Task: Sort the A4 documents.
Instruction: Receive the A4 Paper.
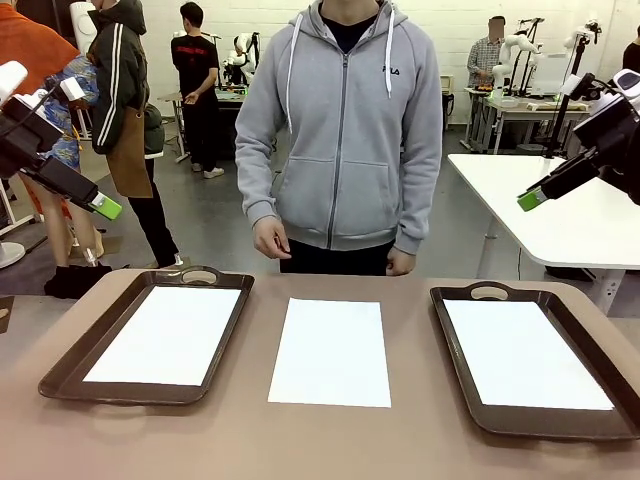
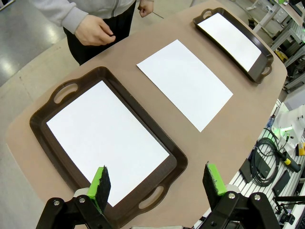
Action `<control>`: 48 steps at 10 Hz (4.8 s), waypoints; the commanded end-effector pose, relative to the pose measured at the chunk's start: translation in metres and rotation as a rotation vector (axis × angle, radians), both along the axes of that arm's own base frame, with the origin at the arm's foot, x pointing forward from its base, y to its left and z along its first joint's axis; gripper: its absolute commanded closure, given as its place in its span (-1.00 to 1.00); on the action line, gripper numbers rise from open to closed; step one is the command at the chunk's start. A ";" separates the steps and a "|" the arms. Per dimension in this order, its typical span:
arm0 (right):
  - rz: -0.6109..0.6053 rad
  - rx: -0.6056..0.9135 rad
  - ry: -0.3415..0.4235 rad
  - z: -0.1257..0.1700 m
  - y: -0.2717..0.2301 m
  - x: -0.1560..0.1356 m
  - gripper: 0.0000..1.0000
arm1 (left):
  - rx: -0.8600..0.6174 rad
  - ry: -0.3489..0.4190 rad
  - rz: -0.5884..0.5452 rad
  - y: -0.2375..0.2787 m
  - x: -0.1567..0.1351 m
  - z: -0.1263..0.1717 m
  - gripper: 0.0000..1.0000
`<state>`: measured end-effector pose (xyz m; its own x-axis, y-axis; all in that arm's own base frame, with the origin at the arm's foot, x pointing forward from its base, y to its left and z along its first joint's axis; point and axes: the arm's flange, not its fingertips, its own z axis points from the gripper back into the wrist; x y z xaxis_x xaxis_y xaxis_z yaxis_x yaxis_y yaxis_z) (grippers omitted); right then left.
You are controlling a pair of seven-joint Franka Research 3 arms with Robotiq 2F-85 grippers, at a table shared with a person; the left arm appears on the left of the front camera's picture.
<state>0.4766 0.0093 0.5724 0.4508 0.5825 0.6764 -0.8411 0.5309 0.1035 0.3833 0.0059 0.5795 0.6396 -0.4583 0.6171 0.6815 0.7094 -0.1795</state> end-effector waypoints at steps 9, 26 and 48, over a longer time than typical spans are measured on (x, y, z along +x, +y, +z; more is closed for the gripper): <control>-0.006 -0.002 0.001 -0.001 -0.002 0.001 -0.93 | -0.003 0.000 -0.002 0.000 -0.001 -0.001 -1.00; -0.006 -0.002 0.001 -0.001 -0.002 0.001 -0.93 | -0.003 0.000 -0.002 0.000 -0.001 -0.001 -1.00; -0.006 -0.002 0.001 -0.001 -0.002 0.001 -0.93 | -0.003 0.000 -0.002 0.000 -0.001 -0.001 -1.00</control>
